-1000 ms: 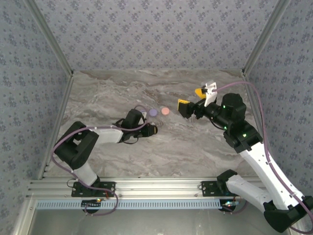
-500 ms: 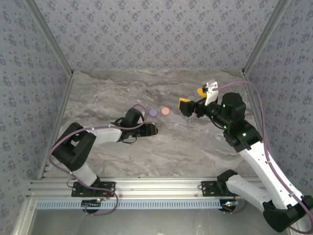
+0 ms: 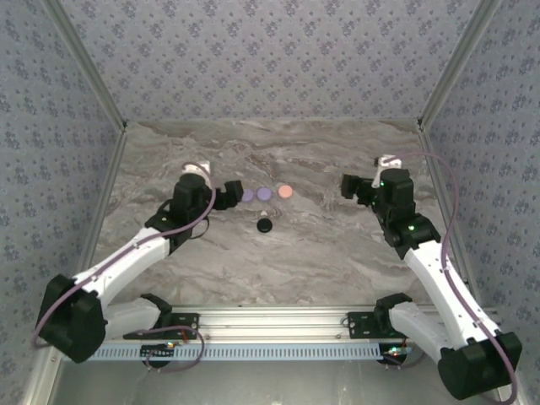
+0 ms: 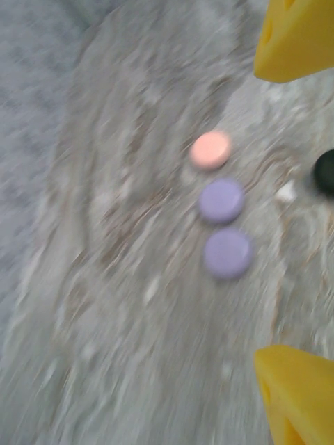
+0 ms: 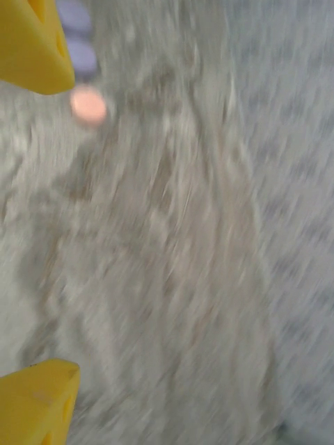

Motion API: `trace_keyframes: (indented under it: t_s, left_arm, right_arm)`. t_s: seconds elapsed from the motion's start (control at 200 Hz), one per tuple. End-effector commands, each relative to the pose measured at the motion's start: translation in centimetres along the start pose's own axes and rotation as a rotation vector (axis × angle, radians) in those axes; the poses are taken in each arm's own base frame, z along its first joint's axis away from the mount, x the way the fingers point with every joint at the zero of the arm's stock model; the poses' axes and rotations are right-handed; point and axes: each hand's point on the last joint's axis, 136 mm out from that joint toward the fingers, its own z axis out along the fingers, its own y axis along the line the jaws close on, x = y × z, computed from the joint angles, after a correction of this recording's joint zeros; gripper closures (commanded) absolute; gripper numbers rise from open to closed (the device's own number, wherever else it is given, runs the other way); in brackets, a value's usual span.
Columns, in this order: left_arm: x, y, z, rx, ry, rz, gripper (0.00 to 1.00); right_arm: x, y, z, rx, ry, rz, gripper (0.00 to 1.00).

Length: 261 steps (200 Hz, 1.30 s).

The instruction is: Insert the wireless bluetooth earbuds into the charging case

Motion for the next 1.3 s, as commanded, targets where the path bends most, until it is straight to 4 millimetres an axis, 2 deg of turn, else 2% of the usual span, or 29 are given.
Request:
trace_keyframes:
  t_s: [0.0,0.06,0.215,0.39,0.485,0.555,0.75,0.81,0.919,1.029,1.184,1.299]
  left_arm:
    - [-1.7,6.8,-1.8,-0.290,-0.098,0.007,0.01]
    - [-2.3,8.7,-2.4,-0.331,-0.137,-0.004,0.01]
    - [-3.2,11.8,-3.3,-0.423,-0.273,0.074,0.01]
    - [-1.7,15.5,-2.5,-0.538,-0.230,0.098,0.01]
    - [-0.9,16.6,-1.8,-0.572,-0.204,0.114,0.01]
    - [-1.3,16.1,-1.2,-0.541,-0.203,0.148,0.01]
    - [-1.9,16.2,-0.2,-0.527,-0.196,0.258,0.01]
    - [-1.8,16.3,0.3,-0.520,-0.194,0.286,0.01]
    - [-1.2,16.1,1.1,-0.461,-0.168,0.316,0.01]
    - [-1.7,15.2,1.2,-0.377,-0.226,0.336,0.01]
    - [-1.8,15.3,1.3,-0.338,-0.219,0.324,0.01]
    - [-1.1,15.5,1.5,-0.348,-0.162,0.336,0.01]
  right_arm:
    - [1.9,-5.3,1.1,0.157,0.015,0.142,0.00]
    - [2.7,-7.1,1.6,0.196,0.020,0.140,0.00]
    - [5.0,-10.2,3.4,0.299,0.040,0.031,0.00]
    - [7.7,-12.3,6.2,0.351,0.022,-0.005,0.00]
    - [8.4,-12.4,7.6,0.324,-0.017,-0.012,0.00]
    - [8.7,-11.9,8.7,0.281,-0.034,-0.069,0.00]
    - [7.3,-10.2,10.4,0.161,-0.132,-0.103,0.00]
    - [7.9,-10.0,11.3,0.134,-0.126,-0.110,0.00]
    - [9.1,-7.8,12.6,0.092,-0.096,-0.220,0.00]
    - [9.3,-9.0,12.9,0.108,-0.079,-0.163,0.00]
    - [9.2,-8.9,12.9,0.106,-0.087,-0.164,0.00]
    - [9.2,-8.9,12.9,0.107,-0.087,-0.165,0.00]
